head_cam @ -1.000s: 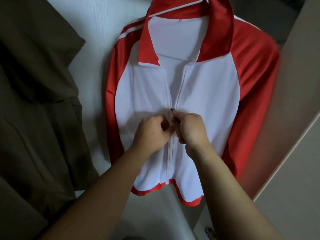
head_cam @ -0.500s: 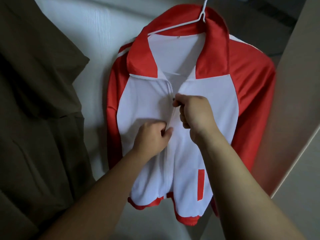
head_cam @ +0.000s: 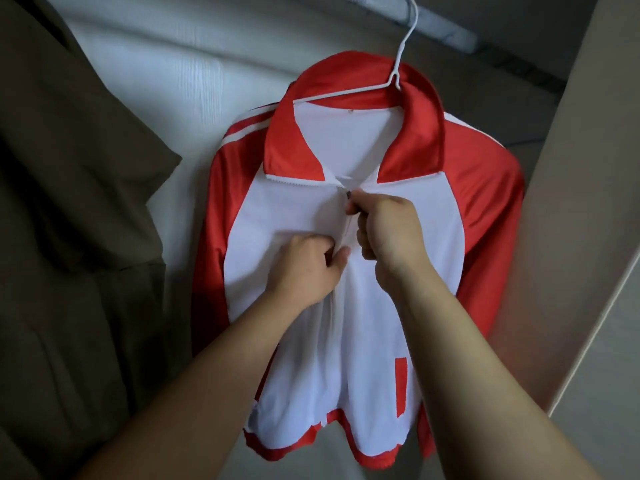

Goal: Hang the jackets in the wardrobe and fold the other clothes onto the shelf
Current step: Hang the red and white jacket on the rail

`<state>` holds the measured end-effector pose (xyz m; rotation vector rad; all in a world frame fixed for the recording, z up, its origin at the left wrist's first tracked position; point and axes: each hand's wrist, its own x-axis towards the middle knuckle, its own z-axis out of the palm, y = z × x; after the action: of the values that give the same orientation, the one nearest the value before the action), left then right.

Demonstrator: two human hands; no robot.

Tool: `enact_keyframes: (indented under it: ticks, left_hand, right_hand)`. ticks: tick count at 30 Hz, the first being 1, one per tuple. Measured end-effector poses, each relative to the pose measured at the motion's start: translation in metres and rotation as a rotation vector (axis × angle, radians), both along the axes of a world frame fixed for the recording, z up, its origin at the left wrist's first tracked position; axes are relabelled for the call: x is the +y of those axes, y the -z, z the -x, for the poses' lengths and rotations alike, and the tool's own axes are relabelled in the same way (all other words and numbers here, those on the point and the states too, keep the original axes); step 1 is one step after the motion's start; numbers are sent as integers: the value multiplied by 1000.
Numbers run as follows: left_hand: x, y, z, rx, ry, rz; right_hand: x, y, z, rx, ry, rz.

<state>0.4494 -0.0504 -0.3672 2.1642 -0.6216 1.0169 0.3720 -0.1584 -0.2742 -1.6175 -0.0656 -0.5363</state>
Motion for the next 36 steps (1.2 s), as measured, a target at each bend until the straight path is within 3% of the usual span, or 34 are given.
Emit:
enact_keyframes:
  ticks: [4, 11, 15, 20, 26, 29, 33, 36]
  left_hand:
    - [-3, -26, 3, -85, 16, 99]
    - [-5, -28, -2, -175, -24, -55]
    - [-4, -25, -4, -82, -93, -115]
    - [-13, -64, 4, -131, -130, 34]
    - [-5, -59, -8, -31, -153, -156]
    - [2, -65, -8, -41, -74, -34]
    - [19, -89, -13, -326, -88, 220]
    - [39, -106, -28, -419, -166, 407]
  right_hand:
    - [2, 4, 1, -52, -22, -5]
    - [-2, -29, 2, -112, -14, -22]
    - [-1, -44, 1, -238, 13, 23]
    - [3, -40, 0, -198, -38, -50]
    - [1, -80, 7, -341, 1, 10]
    - [-7, -85, 5, -401, 8, 84]
    - [-19, -68, -6, -284, 60, 150]
    - [-31, -62, -17, -322, 247, 209]
